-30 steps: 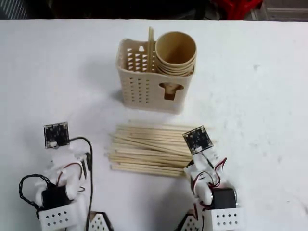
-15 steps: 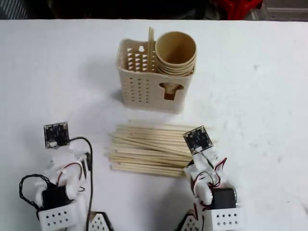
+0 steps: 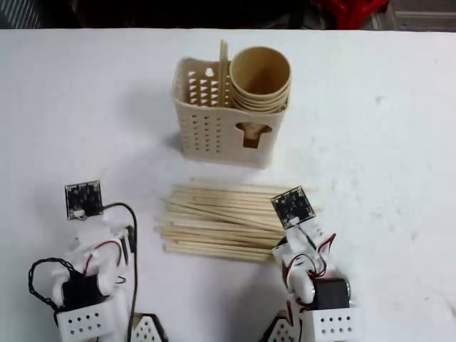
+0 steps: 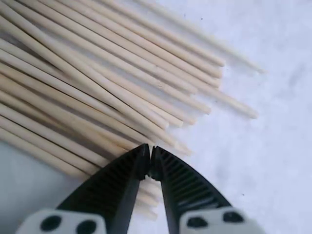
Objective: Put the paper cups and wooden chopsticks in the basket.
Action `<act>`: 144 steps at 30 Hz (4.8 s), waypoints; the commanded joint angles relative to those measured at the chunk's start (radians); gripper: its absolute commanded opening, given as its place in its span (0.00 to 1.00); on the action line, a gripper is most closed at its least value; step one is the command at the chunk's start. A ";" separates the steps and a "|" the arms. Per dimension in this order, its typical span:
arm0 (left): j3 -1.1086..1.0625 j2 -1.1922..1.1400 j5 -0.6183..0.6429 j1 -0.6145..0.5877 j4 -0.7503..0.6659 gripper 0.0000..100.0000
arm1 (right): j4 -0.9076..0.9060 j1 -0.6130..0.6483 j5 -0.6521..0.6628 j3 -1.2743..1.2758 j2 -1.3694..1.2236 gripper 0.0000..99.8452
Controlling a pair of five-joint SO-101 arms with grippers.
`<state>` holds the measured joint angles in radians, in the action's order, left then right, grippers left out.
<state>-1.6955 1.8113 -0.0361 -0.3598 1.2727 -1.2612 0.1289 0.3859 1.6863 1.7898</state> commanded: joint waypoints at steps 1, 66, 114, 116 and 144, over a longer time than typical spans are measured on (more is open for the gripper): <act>0.002 0.007 0.006 -0.010 0.006 0.20 | -0.007 -0.012 0.009 0.005 0.010 0.02; 0.002 0.007 0.006 -0.010 0.006 0.20 | -0.007 -0.012 0.009 0.005 0.010 0.02; 0.002 0.007 0.006 -0.010 0.006 0.20 | -0.007 -0.012 0.009 0.005 0.010 0.02; 0.002 0.007 0.006 -0.010 0.006 0.20 | -0.007 -0.012 0.009 0.005 0.010 0.02; 0.002 0.007 0.002 0.116 0.005 0.20 | 0.081 0.087 0.011 0.002 0.015 0.02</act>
<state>-1.6955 1.8113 -0.0361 -0.2585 1.2727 -1.2321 0.2869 0.3859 1.6863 1.7898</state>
